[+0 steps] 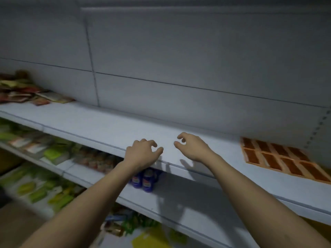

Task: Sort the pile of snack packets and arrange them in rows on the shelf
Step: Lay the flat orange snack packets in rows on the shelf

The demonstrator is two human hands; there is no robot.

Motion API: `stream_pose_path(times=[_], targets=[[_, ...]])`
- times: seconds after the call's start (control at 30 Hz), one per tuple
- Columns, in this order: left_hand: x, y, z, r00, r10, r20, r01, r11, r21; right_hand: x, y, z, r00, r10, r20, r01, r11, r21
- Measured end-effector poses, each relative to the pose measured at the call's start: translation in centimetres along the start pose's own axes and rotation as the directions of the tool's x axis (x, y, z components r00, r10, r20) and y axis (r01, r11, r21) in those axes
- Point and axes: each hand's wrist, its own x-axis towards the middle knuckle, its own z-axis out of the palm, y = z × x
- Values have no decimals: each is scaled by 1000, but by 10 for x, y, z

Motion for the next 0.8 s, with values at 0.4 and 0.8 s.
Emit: stream_pose_path(times=[0.4, 0.8], targets=[[-110, -297, -184, 868, -472, -156, 440, 876, -198, 72, -364, 126, 813, -496, 305, 489, 866, 104], [-18, -507, -252, 828, -544, -138, 544, 838, -40, 222, -531, 259, 781, -546, 305, 497, 838, 226]])
